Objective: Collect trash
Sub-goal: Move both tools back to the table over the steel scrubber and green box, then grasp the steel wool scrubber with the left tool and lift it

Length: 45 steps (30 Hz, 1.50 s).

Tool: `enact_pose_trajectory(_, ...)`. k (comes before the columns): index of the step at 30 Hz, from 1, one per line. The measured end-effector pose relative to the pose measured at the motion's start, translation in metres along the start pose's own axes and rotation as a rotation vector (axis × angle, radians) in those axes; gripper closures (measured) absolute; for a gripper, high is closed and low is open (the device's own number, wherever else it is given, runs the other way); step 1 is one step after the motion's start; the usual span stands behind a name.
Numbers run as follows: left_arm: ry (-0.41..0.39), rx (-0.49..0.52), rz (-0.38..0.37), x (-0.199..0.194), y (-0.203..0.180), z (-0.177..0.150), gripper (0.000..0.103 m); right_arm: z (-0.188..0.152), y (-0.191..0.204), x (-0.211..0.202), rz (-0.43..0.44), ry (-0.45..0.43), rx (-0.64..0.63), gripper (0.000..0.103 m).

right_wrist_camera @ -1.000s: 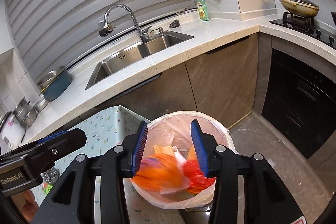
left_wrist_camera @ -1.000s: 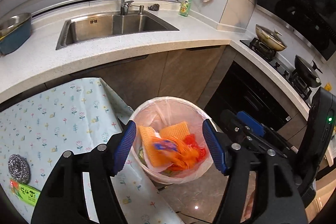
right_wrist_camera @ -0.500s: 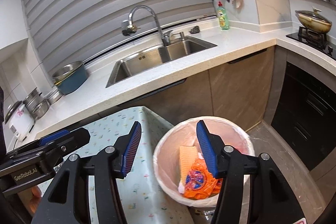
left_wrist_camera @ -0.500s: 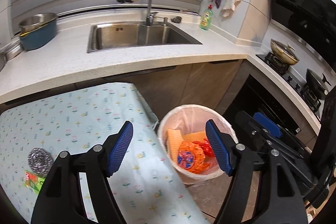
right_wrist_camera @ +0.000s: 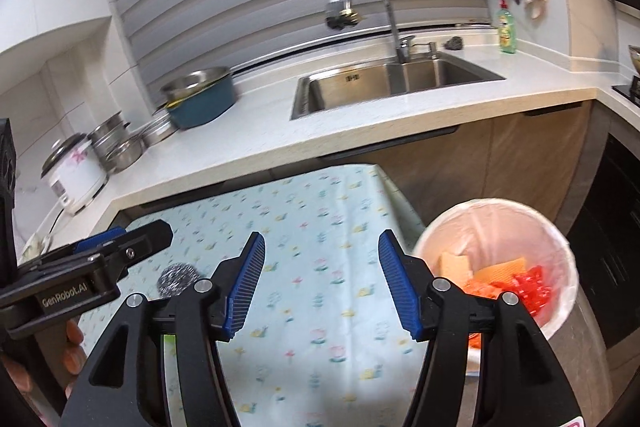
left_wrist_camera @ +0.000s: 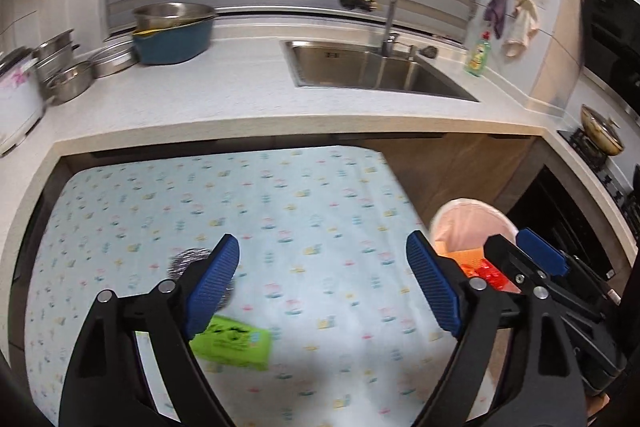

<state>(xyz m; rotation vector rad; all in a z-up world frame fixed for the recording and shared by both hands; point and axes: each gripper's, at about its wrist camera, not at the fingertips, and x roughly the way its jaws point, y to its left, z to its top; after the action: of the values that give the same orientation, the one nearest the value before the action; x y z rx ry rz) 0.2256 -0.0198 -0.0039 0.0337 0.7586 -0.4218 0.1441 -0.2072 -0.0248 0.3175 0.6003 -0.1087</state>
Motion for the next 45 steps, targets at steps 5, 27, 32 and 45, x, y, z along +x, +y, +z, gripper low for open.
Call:
enact_pose_trajectory(5,0.058,-0.039,0.067,0.012,0.047,-0.014,0.013,-0.019,0.036,0.019,0.03,0.05,-0.029,0.045)
enact_pose_trajectory(27,0.226,-0.082,0.103,0.113,0.107,-0.046,0.014,-0.044,0.088,0.105,0.044,0.172,-0.052,0.045)
enact_pose_trajectory(32,0.251,-0.092,0.077,0.125,0.111,-0.05,0.038,-0.05,0.093,0.117,0.051,0.193,-0.058,0.045)
enact_pose_trajectory(45,0.187,-0.154,0.11,0.077,0.143,-0.052,0.067,-0.056,0.118,0.111,0.112,0.208,-0.098,0.045)
